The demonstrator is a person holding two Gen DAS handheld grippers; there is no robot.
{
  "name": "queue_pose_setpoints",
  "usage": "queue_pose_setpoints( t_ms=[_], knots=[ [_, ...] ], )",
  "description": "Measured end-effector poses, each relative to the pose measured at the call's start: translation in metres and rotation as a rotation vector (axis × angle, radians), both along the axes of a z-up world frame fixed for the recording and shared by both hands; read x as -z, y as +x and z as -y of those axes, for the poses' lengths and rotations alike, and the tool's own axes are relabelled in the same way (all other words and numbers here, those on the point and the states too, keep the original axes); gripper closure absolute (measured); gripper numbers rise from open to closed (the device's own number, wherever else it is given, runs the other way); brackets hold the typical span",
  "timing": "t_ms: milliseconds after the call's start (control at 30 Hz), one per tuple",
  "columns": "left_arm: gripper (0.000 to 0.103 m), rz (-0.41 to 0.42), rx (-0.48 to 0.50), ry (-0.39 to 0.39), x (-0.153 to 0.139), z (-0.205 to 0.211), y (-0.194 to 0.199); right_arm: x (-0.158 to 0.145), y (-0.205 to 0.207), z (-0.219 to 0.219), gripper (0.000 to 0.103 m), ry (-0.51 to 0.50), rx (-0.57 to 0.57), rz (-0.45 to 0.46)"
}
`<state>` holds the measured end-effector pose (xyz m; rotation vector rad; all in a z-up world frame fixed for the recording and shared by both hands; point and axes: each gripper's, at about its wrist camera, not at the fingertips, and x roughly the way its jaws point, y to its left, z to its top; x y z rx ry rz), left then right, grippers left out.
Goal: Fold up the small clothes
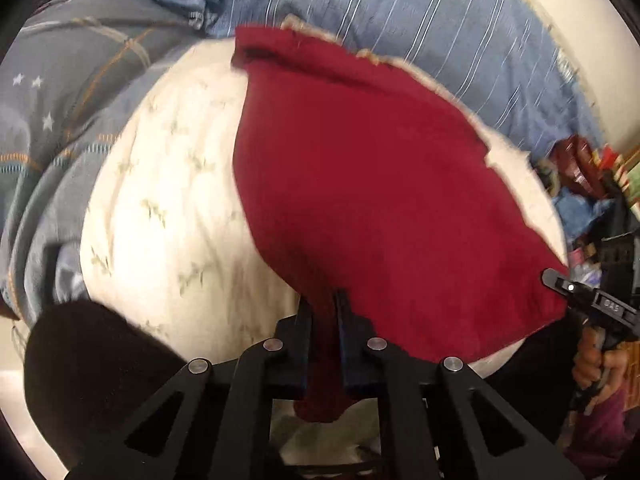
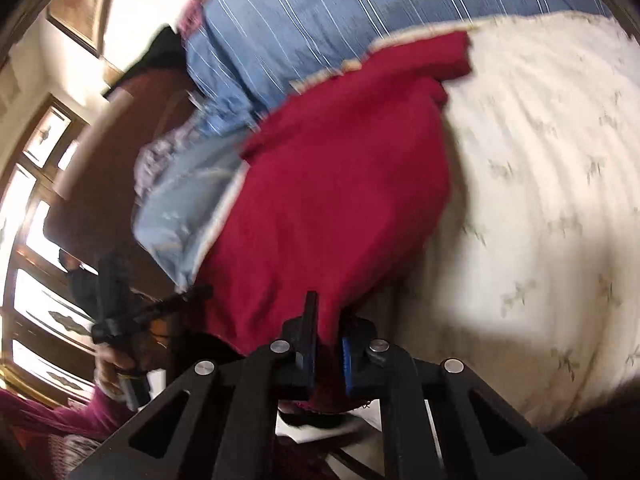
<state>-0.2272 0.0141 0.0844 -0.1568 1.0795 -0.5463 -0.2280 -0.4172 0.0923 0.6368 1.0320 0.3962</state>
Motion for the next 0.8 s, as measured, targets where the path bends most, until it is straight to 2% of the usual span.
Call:
queue_pose_setpoints(
  t_ms=[233,400,467,633,800],
  knots=[
    [0.096,0.15,-0.069,-0.058,-0.047,-0.011,0.015,-0.031,0.041,0.011,0.096,0.002,0.08,0.141],
    [0.096,0.229,-0.11,-0.087,-0.07,-0.005,0.031,-0.047,0.078,0.012,0.096,-0.034,0.119,0.182],
    [0.096,0.251,-0.127,-0.088,-0.073,0.0,0.038,-0.054,0.095,0.013,0.096,-0.063,0.135,0.2],
    [0.097,0.284,-0.18,-0.084,-0.071,0.025,0.089,-0.059,0.133,0.021,0.096,-0.143,0.191,0.21],
    [0.097,0.237,-0.224,-0.115,-0.052,0.047,0.155,-0.04,0.177,0.037,0.096,-0.146,0.237,0.156]
  ],
)
